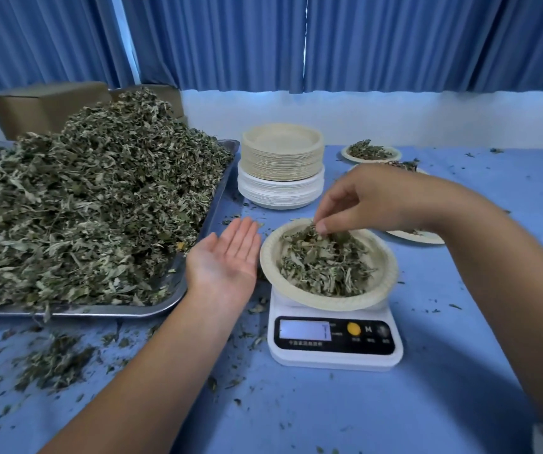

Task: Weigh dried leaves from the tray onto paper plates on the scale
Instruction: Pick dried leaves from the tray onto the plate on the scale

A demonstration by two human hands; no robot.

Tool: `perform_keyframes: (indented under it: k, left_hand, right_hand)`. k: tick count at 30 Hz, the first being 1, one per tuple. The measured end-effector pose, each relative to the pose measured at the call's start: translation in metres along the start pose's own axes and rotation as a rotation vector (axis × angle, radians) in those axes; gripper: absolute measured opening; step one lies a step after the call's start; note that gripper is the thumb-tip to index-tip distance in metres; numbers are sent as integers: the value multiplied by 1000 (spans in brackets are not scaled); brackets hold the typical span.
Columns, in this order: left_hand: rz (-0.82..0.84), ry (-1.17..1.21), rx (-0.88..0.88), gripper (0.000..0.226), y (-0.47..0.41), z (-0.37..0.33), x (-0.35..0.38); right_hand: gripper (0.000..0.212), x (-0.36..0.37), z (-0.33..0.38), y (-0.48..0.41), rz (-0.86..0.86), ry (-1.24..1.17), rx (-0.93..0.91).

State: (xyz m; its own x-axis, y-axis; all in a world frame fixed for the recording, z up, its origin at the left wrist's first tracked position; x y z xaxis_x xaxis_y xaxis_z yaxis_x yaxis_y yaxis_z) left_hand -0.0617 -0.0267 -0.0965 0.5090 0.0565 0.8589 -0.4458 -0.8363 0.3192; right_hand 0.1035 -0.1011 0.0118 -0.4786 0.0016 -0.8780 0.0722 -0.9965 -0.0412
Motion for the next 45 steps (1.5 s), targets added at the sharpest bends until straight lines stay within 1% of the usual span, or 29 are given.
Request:
perform_keyframes:
  k: [2, 4, 7, 10, 12, 14, 18, 20, 22, 25, 27, 29, 32, 35, 38, 40, 42, 43, 45]
  left_hand:
    - [-4, -26, -1, 40, 0, 0, -1]
    - [-1, -40, -2, 39, 0, 0, -1]
    - [0, -37, 0, 39, 0, 0, -1]
    - [4, -39, 1, 38, 0, 1, -1]
    - [5, -45, 0, 38, -1, 0, -2]
    - [7, -57, -4, 37, -1, 1, -1]
    - [7, -100, -7, 33, -2, 1, 0]
    - [-15, -172, -3, 26, -2, 1, 0]
    - [-52, -298, 10, 18, -4, 1, -1]
    - [-102, -437, 37, 9, -5, 2, -3]
    - [-127, -502, 66, 8, -6, 0, -3]
    - [-132, -559, 99, 8, -5, -1, -2]
    - [-104, -652, 147, 1, -1, 0, 1]
    - [-99, -716, 171, 2, 2, 2, 2]
    - [-97, -754, 133, 7, 3, 5, 4]
    - [-73, -765, 74, 23, 2, 8, 4]
    - [-62, -747, 33, 41, 0, 11, 3]
    - [-64, -733, 30, 40, 0, 11, 3]
    - [-63, -724, 46, 20, 0, 12, 4]
  right_hand:
    - [3, -5, 1, 0, -84, 32, -18]
    - [3, -5, 4, 0, -113, -14, -54]
    - [5, 8, 10, -1, -3, -83, -87]
    - [7, 24, 11, -6, 119, -1, -65]
    - [7, 29, 10, -8, 140, 42, -57]
    - [6, 24, 9, -7, 113, 10, -63]
    - [2, 5, 3, -4, -37, -64, -71]
    - [4, -1, -5, -3, -81, -72, -42]
    - [4, -5, -15, -2, -76, -25, 20]
    - [14, -8, -32, 0, 32, 62, 169]
    - [23, -8, -42, 2, 105, 59, 269]
    - [28, -7, -48, 4, 122, 49, 327]
    - [30, -6, -52, 3, 128, 57, 367]
    - [29, -7, -56, 2, 128, 68, 395]
    - [25, -7, -62, 4, 134, 92, 439]
    - [21, -5, -65, 7, 176, 73, 474]
    - [23, -4, -65, 9, 244, 76, 495]
    - [24, -3, -65, 9, 264, 88, 498]
    - [25, -4, -67, 9, 260, 97, 494]
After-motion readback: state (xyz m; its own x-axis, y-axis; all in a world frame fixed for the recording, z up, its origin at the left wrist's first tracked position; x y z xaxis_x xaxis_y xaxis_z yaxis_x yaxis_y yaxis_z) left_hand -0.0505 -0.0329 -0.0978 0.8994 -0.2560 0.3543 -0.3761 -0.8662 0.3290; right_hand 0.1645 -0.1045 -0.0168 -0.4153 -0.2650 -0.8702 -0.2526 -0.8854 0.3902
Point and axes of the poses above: each hand's wrist, its own y-axis away from the middle knuckle, its own x-axis out of the palm, z = x × y, the point moved 4 cm from there along -y, towards the middle knuckle, and after that the axes turned 4 degrees about -x, right-handed, at the moved point
